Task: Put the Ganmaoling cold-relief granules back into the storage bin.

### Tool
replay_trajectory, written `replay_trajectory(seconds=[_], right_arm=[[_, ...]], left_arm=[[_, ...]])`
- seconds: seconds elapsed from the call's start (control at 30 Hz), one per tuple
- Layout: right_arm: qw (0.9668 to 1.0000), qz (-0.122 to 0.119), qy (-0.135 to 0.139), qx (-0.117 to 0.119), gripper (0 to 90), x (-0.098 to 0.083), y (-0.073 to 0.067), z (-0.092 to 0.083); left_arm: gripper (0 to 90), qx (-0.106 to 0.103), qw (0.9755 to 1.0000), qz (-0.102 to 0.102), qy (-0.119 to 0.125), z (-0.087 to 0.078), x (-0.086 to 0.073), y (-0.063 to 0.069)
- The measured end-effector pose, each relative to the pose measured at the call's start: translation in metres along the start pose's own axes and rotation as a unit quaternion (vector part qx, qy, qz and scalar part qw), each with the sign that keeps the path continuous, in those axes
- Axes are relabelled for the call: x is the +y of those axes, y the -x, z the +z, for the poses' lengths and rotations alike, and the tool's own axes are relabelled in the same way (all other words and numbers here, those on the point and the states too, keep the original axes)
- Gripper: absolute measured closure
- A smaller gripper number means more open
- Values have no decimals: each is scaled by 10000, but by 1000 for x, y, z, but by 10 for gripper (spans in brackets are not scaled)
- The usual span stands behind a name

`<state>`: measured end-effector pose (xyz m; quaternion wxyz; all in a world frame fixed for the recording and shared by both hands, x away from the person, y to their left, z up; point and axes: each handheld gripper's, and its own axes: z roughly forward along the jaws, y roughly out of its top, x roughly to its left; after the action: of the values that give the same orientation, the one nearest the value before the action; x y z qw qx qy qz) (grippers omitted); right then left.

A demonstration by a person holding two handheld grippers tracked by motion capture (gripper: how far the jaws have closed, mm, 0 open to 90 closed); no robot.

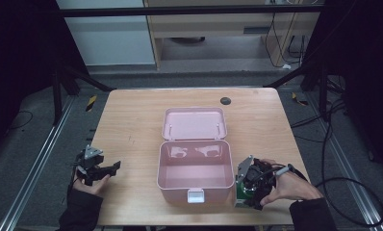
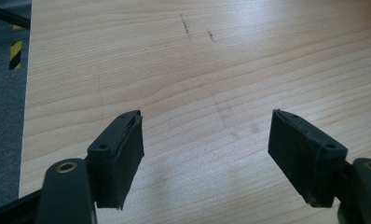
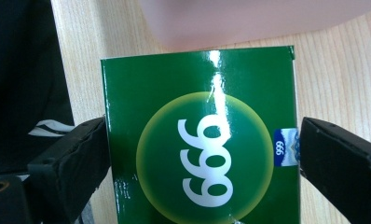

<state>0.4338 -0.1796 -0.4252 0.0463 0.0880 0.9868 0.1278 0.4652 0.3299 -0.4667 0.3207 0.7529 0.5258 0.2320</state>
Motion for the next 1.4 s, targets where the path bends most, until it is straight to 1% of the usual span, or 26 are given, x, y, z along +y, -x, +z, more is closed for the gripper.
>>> replay_trajectory(seconds=[0.2,0.23,0.27,0.3,0.37,0.43,0.53,0.67,0.7,0.8,1.07,1.17,1.27,1.33,1.4], right_arm=[[10000,14,57,35,58,-2,1,3],[9999,99,70,89,60,-5,2,6],[9999,99,70,89,60,-5,2,6],[9999,106,-33,72,58,-7,2,10],[9999,93,-38,63,61,-7,2,11],[9999,47,19,99,69,-6,2,11],[9998,92,-39,154,66,-5,4,14],[9996,62,-95,265,119,-5,5,17],[9996,62,-95,265,119,-5,5,17],[9996,103,-29,256,144,-6,5,15],[9997,105,-60,220,161,-6,5,14],[9996,113,-78,257,163,-7,5,11],[9996,161,1,247,163,-10,6,4],[9994,248,50,249,163,-13,5,-2],[9994,250,93,234,163,-17,5,-8]], left_arm=[[260,-7,10000,8,4,0,0,0],[261,-8,10000,7,6,0,0,0],[261,-9,10000,8,10,0,0,0],[261,-8,10000,7,9,0,0,0],[261,-5,10000,20,-12,0,0,0],[261,-4,10000,29,-12,0,0,0],[262,-1,10000,24,0,0,0,1],[263,-5,10000,31,-14,1,0,0],[263,-9,10000,33,-15,1,0,0],[264,-4,10000,38,-14,1,0,1],[265,-14,10000,25,-15,1,0,0],[266,-15,10000,24,-14,1,0,0],[267,-19,10000,23,-16,1,0,0],[266,-17,10000,28,-17,1,0,1],[267,-18,10000,31,-9,1,1,1]])
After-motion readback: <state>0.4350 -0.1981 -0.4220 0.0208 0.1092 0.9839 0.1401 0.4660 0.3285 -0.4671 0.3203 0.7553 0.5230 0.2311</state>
